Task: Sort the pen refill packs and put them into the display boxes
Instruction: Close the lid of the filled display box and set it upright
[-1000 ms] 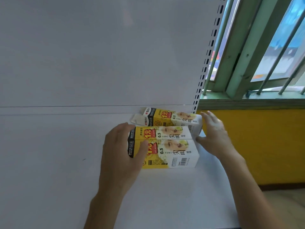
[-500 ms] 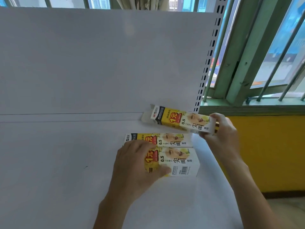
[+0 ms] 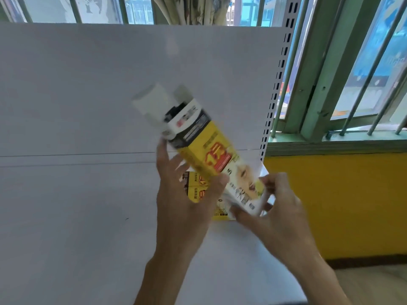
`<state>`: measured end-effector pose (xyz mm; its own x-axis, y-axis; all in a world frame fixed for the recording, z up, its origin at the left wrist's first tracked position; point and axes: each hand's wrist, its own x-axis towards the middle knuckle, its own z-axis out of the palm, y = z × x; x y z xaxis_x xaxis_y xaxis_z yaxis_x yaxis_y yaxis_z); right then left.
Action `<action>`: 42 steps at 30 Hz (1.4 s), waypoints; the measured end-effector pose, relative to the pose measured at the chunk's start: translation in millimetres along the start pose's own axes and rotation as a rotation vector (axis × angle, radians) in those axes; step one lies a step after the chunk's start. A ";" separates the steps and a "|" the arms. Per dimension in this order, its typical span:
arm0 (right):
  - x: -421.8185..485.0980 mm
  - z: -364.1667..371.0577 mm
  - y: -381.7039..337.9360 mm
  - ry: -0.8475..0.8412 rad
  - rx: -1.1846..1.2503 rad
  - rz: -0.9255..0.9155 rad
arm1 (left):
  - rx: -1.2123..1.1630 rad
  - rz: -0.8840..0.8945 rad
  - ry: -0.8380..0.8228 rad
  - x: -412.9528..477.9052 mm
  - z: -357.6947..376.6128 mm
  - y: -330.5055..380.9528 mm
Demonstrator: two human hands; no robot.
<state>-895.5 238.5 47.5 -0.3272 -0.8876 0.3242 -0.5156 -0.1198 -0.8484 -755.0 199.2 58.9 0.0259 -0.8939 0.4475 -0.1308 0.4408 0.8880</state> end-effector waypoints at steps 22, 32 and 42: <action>11.5 15.0 -45.3 -0.303 0.618 -0.358 | -0.051 0.212 -0.304 -6.2 -41.1 -4.5; 17.6 13.1 -50.0 -0.248 0.529 -0.414 | -0.228 0.140 -0.359 -2.4 -35.1 -5.7; 24.7 10.3 -53.2 -0.227 0.468 -0.407 | -0.127 0.138 -0.354 -1.8 -34.1 -6.5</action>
<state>-867.9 218.4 96.3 0.0230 -0.7963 0.6044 -0.1474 -0.6007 -0.7858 -720.4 200.7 55.9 -0.3295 -0.7885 0.5194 0.0154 0.5456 0.8379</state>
